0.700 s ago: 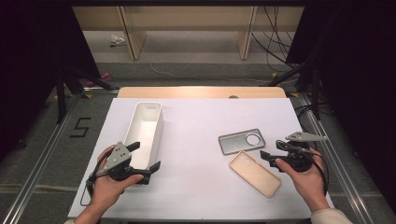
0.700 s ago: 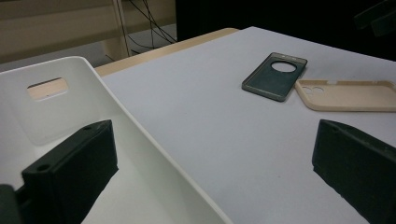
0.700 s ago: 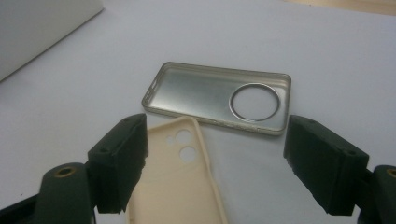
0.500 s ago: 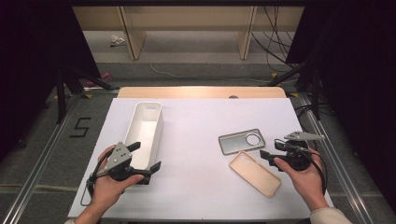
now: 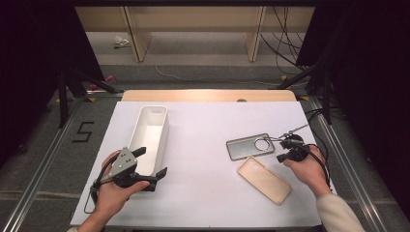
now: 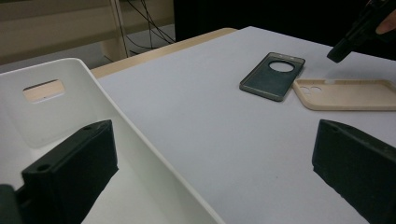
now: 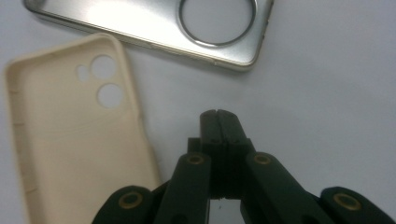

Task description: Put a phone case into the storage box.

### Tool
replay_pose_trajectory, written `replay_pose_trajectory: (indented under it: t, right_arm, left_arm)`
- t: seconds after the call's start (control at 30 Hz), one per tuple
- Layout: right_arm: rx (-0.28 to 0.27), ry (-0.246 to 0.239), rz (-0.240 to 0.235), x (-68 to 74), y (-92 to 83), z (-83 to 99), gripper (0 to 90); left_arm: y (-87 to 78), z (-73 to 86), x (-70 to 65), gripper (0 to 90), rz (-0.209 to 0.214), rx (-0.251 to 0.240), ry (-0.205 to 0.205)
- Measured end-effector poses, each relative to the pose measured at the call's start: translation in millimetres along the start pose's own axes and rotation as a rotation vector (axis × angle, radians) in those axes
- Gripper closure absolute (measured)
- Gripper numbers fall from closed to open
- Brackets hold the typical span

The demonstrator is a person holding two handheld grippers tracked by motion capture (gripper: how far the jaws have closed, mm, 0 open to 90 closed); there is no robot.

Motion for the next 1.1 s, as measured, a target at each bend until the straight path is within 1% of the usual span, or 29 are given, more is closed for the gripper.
replay_pose_trajectory:
  t: [0.07,0.1,0.13,0.23,0.3,0.4,0.43,0.47,0.57,0.63,0.77,0.9,1.0,1.03,1.07,1.1]
  right_arm:
    - [0.033,-0.009,0.018,-3.6,6.8,-4.2,90.0]
    - [0.033,-0.009,0.018,-3.6,6.8,-4.2,90.0]
    - [0.056,0.000,0.019,-5.8,11.3,-8.1,90.0]
    - [0.068,-0.001,0.017,-7.3,14.6,-10.0,90.0]
    - [0.104,-0.001,0.011,-8.6,18.8,-9.6,90.0]
    - [0.126,-0.003,0.012,-9.4,23.9,-10.6,90.0]
    - [0.126,-0.003,0.012,-9.4,23.9,-10.6,90.0]
    - [0.130,-0.010,0.022,-10.5,26.8,-13.1,90.0]
    - [0.138,-0.017,0.020,-10.8,30.8,-17.4,90.0]
    - [0.146,-0.026,0.036,-11.1,34.0,-20.4,90.0]
    - [0.151,-0.036,0.049,-10.7,38.6,-25.7,90.0]
    - [0.146,-0.066,0.077,-10.9,47.3,-36.0,90.0]
    - [0.128,-0.093,0.095,-10.5,52.9,-45.1,90.0]
    - [0.128,-0.093,0.095,-10.5,52.9,-45.1,90.0]
    - [0.121,-0.116,0.118,-10.3,57.9,-51.9,90.0]
    - [0.121,-0.116,0.118,-10.3,57.9,-51.9,90.0]
  left_arm:
    - [-0.2,-0.4,0.3,0.0,-0.001,-0.003,0.000]
    - [-0.2,-0.4,0.3,0.0,-0.001,-0.003,0.000]
    - [-0.3,-0.3,0.6,0.0,-0.001,-0.003,0.002]
    - [-0.5,-0.2,0.8,0.0,0.000,-0.002,0.002]
    - [-0.5,-0.4,0.7,0.0,-0.001,-0.004,0.001]
    - [-0.2,-0.3,-0.5,0.0,0.002,-0.002,0.001]
    - [-0.2,-0.3,-0.5,0.0,0.002,-0.002,0.001]
    - [0.0,-0.3,-0.8,0.0,0.004,-0.002,0.001]
    - [-0.3,-0.4,-0.5,0.0,0.003,-0.002,0.000]
    - [-0.6,-0.6,-0.1,0.0,0.001,-0.004,-0.001]
    - [-0.6,-0.6,-0.1,0.0,0.004,-0.005,0.001]
    - [-0.5,-0.4,-0.4,0.0,0.004,-0.004,-0.002]
    - [-0.4,-0.3,-0.1,0.0,0.004,-0.005,-0.004]
    - [-0.4,-0.2,0.0,0.0,0.004,-0.004,-0.004]
    - [-0.4,-0.2,0.1,0.0,0.006,-0.004,-0.003]
    - [-0.4,-0.2,0.1,0.0,0.006,-0.004,-0.003]
Point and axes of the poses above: each handheld gripper's, and its own axes: y roughly forward along the jaws, z roughly out of its underside, x roughly to its left, the point moved 6 cm from there along y, roughly forward along the jaws, and after that the axes turned 10 degrees about -x, right-handed, at the moved point
